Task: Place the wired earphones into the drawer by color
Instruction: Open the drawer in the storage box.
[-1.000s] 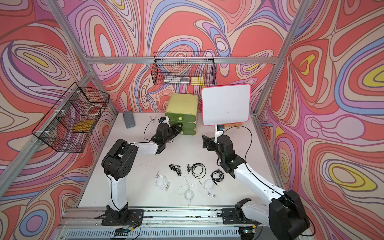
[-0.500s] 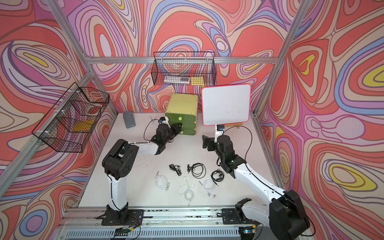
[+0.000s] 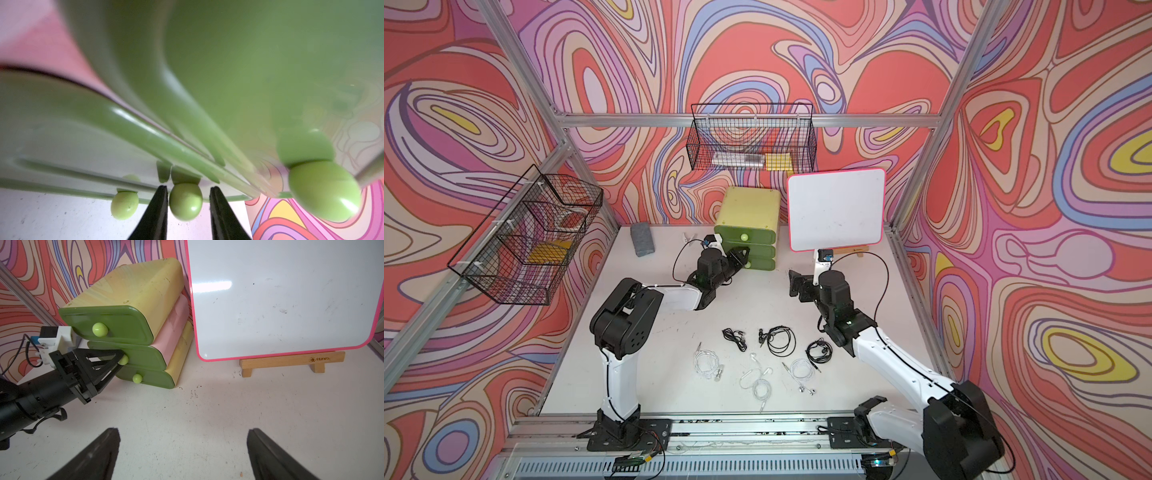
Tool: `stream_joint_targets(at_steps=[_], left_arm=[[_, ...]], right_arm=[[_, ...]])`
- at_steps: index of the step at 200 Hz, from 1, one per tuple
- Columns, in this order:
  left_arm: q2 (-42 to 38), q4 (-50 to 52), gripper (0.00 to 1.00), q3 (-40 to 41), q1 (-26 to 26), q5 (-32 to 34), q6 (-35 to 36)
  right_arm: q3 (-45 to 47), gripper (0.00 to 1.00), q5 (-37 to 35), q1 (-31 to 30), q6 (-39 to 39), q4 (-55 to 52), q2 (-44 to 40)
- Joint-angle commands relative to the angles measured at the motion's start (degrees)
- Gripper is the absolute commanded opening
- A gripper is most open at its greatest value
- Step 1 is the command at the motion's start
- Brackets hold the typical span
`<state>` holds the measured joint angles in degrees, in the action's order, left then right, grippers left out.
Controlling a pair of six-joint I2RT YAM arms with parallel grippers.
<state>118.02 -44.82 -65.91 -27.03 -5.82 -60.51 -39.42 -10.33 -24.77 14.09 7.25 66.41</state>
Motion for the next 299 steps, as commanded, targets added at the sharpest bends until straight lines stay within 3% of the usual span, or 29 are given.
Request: stream_joint_targets(at_steps=[1,33,93,299], left_arm=[[1.2,-1.8,0.34,-0.1,-0.3,0.0,-0.2],[1.4,-1.8,0.32,-0.2,-0.3,-0.1,-0.2],[1.0,-1.9,0.22,0.1,-0.3,-0.1,-0.1],[-7.8,-3.7,0.19,9.1,-2.8,1.5,0.4]], right_arm=[[0.7,0.98,-0.6,0.3,0.0,1.0,-0.9],[0.8,0.98,-0.6,0.3,0.0,1.0,-1.0],[0.8,0.98,-0.7,0.3,0.0,1.0,-1.0],[0.8,0.98,-0.8,0.3,0.0,1.1,-1.0]])
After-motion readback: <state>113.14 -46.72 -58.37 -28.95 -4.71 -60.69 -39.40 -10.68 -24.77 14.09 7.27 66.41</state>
